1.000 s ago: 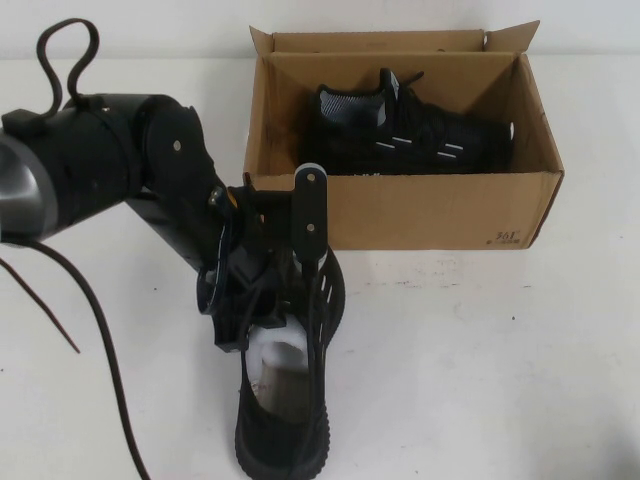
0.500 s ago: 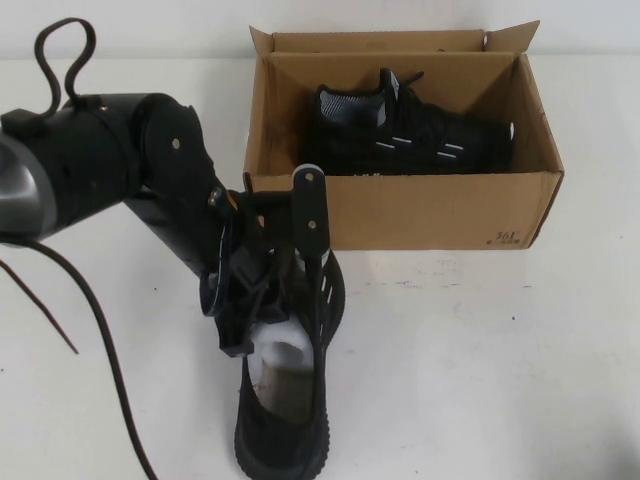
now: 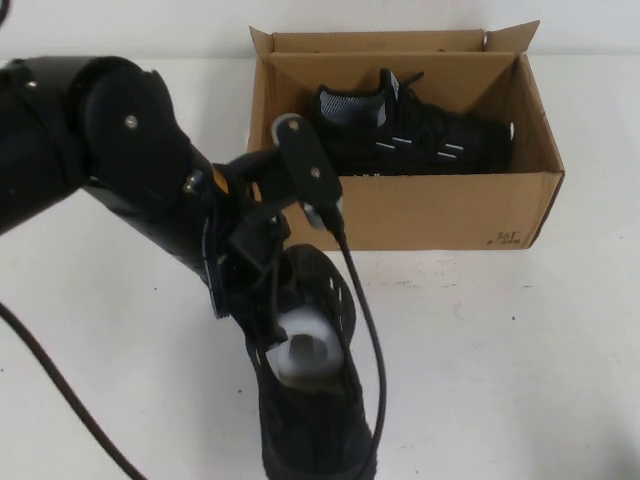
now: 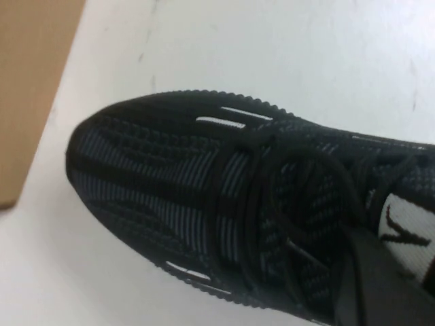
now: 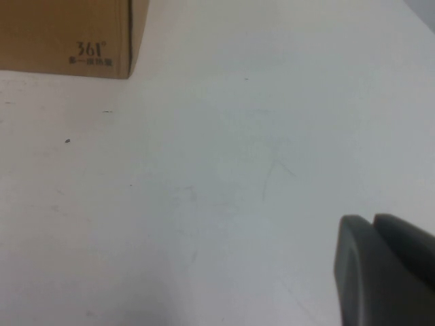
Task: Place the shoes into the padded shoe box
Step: Pick up the shoe from the table, then place the shoe in the shoe box
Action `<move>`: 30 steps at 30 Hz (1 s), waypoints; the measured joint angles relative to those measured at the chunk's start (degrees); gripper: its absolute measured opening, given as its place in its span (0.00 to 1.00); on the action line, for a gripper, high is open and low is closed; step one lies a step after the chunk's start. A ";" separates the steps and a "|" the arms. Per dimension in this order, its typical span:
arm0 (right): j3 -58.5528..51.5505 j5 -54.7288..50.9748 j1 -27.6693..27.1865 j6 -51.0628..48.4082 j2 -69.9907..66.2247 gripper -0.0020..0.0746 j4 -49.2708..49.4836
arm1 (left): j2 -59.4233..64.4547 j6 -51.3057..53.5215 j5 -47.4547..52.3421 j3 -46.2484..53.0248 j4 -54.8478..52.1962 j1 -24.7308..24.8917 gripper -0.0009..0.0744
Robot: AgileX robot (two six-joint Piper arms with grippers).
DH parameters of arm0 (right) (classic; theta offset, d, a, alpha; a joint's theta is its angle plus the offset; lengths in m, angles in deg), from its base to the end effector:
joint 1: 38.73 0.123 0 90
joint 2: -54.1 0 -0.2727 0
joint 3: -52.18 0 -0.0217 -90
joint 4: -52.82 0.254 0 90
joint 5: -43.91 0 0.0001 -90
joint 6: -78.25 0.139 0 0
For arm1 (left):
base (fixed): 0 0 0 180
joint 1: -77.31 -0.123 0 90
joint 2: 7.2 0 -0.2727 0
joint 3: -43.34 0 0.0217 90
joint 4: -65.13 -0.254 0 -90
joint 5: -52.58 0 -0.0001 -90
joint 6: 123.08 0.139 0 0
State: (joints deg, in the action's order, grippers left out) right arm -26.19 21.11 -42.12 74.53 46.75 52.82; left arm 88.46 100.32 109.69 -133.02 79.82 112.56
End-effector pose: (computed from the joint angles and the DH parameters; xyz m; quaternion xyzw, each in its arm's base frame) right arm 0.1128 -0.0067 0.1542 -0.0023 0.8117 -0.0362 0.5830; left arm 0.2583 -0.2188 0.2511 0.5797 0.7802 -0.1046 0.2107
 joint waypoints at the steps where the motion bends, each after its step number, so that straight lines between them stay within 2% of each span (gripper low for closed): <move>1: 0.00 0.00 0.00 0.00 0.00 0.02 0.00 | -0.38 -2.28 0.12 0.00 0.00 0.00 0.03; 15: 0.00 0.00 0.00 0.00 0.00 0.02 0.00 | -1.61 -40.93 2.20 -12.72 -0.21 0.00 0.03; 23: 0.00 0.00 0.00 0.00 0.00 0.02 0.00 | -0.92 -50.62 -0.34 -22.54 -2.32 0.00 0.03; 30: 0.00 0.00 0.00 0.00 0.00 0.02 0.00 | 5.45 -55.94 -0.70 -30.82 -5.05 0.00 0.03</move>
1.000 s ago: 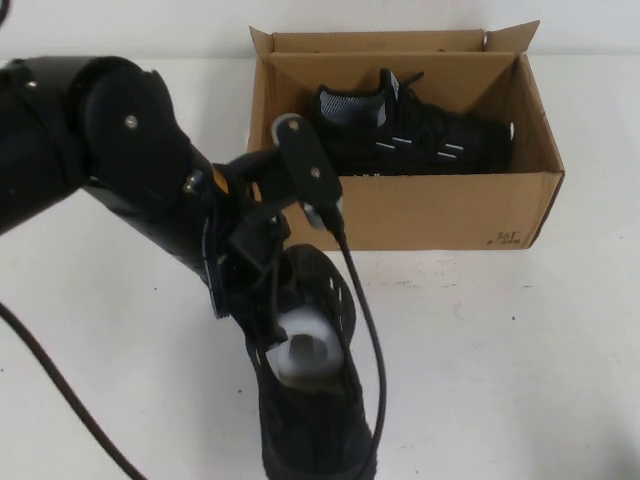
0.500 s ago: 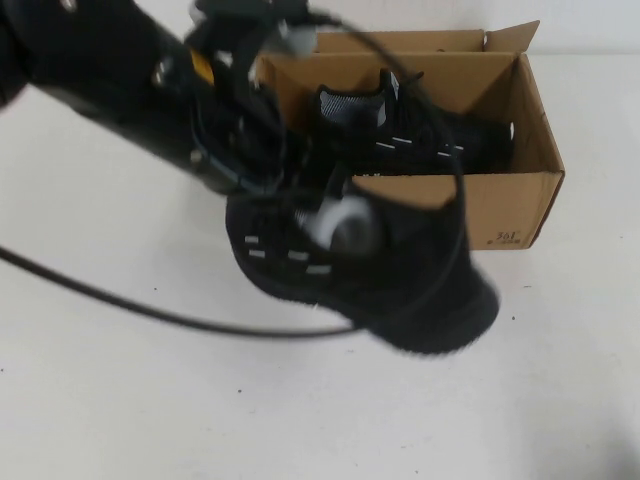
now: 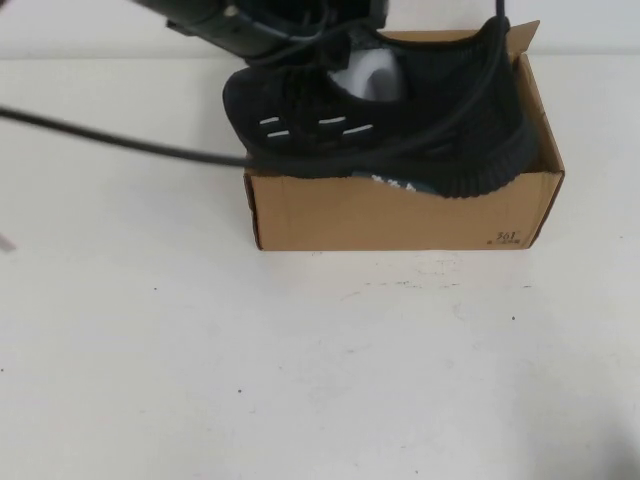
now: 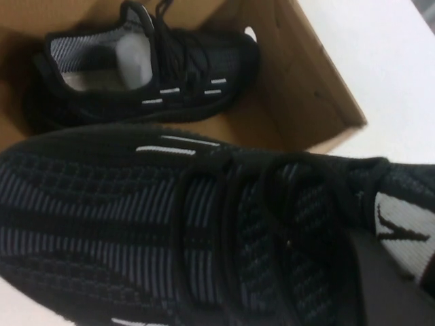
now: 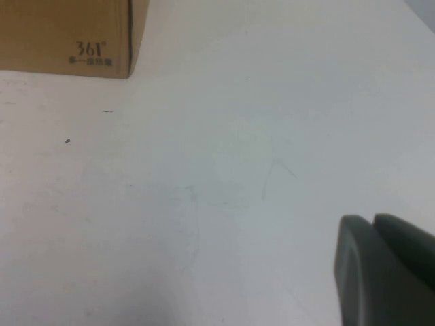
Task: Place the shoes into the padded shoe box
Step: Place the shoe in the shoe box
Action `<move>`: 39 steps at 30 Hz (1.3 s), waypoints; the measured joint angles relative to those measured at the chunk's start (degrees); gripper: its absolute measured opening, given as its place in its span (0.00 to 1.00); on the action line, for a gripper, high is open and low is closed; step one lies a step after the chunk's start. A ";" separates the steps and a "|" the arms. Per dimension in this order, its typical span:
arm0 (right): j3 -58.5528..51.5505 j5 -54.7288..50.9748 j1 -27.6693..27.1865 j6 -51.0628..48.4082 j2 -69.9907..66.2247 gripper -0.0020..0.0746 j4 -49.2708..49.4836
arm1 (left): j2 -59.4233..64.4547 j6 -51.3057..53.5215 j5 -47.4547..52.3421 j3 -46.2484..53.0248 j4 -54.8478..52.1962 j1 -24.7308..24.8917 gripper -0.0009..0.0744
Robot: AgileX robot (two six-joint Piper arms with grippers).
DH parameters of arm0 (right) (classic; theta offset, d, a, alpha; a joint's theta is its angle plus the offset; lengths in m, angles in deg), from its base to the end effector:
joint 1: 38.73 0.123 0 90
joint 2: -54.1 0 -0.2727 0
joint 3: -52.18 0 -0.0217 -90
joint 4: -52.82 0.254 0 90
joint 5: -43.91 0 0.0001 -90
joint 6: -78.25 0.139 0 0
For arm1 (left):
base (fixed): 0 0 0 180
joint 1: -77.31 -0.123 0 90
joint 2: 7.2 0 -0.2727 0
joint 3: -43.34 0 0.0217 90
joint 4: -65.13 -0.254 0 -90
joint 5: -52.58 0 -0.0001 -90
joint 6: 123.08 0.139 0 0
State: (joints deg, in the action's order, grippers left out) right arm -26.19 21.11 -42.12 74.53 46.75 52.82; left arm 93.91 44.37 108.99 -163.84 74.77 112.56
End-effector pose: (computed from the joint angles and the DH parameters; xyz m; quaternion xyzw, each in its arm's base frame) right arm 0.1128 -0.0067 0.1542 -0.0023 0.8117 -0.0362 0.5830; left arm 0.3122 -0.2444 0.3933 0.1654 0.8892 -0.2455 0.3489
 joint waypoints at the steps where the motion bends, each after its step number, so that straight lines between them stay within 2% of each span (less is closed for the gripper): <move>1: 0.00 0.00 0.00 0.00 0.00 0.02 0.00 | 1.29 -0.49 0.00 -1.16 -0.09 0.00 0.03; 16: 0.00 0.00 0.00 0.00 0.00 0.02 0.00 | 16.72 -3.95 -4.42 -13.18 -0.73 0.00 0.03; 24: 0.00 0.00 0.00 0.00 0.00 0.02 0.00 | 18.76 -5.76 -9.53 -14.16 -1.95 0.00 0.03; 39: 0.00 0.00 0.00 0.00 0.00 0.02 0.00 | 22.71 -5.90 -10.42 -14.28 -2.06 -0.67 0.03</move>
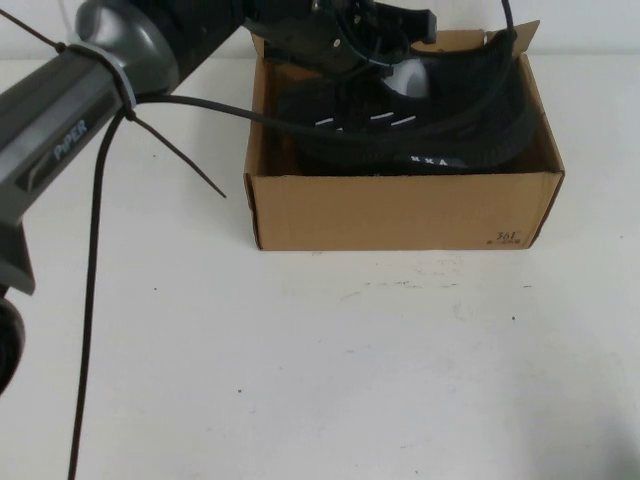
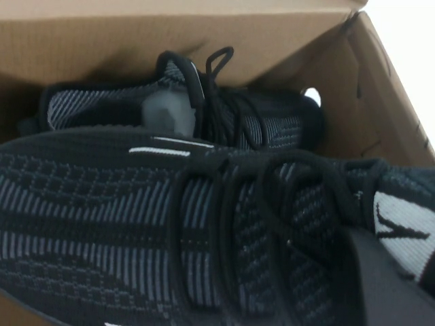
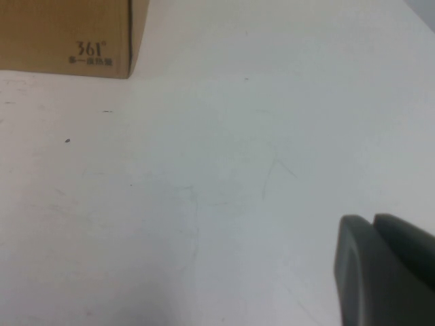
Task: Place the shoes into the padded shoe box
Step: Place the shoe in the shoe box
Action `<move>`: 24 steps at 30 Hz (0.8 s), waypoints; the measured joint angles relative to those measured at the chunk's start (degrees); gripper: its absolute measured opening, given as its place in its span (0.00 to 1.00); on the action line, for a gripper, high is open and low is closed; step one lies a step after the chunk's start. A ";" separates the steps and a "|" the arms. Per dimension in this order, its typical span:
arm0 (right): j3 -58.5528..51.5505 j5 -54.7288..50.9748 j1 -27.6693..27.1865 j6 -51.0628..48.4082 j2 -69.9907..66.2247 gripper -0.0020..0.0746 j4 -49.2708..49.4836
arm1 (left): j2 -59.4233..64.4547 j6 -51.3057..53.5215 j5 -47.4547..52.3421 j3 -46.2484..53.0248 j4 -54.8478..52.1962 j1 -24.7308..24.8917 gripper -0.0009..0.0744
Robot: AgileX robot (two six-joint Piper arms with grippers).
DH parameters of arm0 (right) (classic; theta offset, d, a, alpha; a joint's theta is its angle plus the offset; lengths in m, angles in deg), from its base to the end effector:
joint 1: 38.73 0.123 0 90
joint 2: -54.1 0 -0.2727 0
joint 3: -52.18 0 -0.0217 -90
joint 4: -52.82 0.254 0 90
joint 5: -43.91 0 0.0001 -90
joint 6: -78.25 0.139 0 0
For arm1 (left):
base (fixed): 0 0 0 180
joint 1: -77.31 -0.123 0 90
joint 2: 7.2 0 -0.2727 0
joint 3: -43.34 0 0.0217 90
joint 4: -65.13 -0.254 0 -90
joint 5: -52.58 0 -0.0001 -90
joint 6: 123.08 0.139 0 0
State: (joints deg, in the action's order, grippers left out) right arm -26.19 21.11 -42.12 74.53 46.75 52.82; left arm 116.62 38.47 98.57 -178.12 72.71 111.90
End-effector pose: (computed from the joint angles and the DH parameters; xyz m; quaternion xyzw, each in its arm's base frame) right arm 0.1128 -0.0067 0.1542 -0.0023 0.8117 -0.0362 0.5830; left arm 0.4119 -0.3001 0.3194 0.1057 0.8922 -0.2503 0.3609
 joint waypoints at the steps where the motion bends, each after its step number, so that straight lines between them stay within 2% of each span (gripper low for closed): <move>1: 0.00 0.00 0.00 0.00 0.00 0.02 0.00 | 0.12 0.00 0.00 0.00 0.00 0.00 0.03; 24: 0.00 0.00 0.00 0.00 0.00 0.02 0.00 | 3.06 -2.49 -0.56 -0.09 -2.02 -0.91 0.03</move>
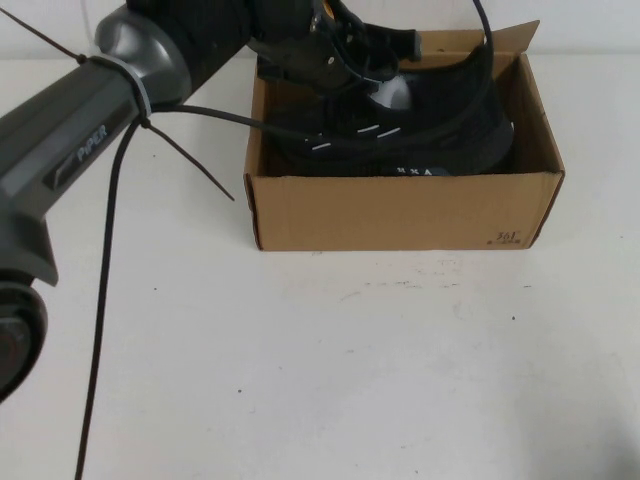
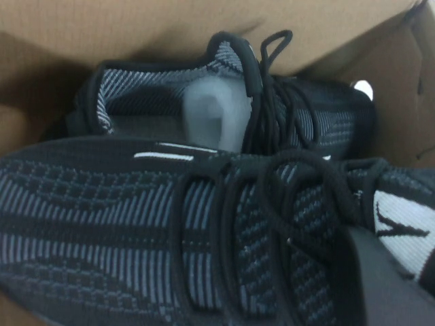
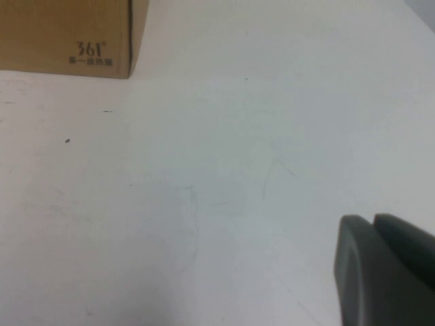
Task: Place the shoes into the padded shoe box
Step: Place the shoe in the shoe box
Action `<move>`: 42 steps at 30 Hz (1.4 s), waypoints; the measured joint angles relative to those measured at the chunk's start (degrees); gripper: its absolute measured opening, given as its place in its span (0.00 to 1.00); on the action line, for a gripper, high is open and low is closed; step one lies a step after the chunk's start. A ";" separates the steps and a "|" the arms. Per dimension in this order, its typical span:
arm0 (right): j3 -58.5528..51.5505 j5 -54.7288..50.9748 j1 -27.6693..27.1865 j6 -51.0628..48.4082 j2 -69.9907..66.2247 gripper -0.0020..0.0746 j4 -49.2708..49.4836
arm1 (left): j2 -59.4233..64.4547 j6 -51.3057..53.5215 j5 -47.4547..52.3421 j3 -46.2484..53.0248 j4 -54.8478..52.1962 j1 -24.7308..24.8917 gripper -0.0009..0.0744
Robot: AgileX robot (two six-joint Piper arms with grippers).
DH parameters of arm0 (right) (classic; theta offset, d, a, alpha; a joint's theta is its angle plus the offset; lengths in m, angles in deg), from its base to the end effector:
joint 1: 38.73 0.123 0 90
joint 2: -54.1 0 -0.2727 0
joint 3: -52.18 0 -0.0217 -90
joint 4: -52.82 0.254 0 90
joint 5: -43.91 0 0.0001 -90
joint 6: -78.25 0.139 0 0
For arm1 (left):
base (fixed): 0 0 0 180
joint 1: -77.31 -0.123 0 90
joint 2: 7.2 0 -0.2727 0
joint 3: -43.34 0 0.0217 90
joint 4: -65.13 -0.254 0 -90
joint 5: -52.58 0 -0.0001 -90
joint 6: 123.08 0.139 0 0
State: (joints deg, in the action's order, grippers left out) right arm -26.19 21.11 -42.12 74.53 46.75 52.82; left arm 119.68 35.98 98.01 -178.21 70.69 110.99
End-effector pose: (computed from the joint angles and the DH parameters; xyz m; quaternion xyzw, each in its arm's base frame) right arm 0.1128 -0.0067 0.1542 -0.0023 0.8117 -0.0362 0.5830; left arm 0.4276 -0.2965 0.2931 0.0843 0.9043 -0.2314 0.3488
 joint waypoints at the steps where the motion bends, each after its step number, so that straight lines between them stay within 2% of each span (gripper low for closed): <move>1: 0.00 0.00 0.00 0.00 0.00 0.02 0.00 | 0.13 -0.13 -0.29 0.00 0.00 0.00 0.03; 18: 0.00 0.00 0.00 0.00 0.00 0.02 0.00 | 1.86 -0.28 -4.96 -1.14 0.34 0.00 0.03; 42: 0.00 0.00 0.00 0.00 0.00 0.02 0.00 | 4.77 -0.37 -4.06 -2.31 1.32 2.79 0.03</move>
State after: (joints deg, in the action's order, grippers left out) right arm -26.19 21.11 -42.12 74.53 46.75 52.82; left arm 124.45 35.61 93.95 -180.52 72.01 113.79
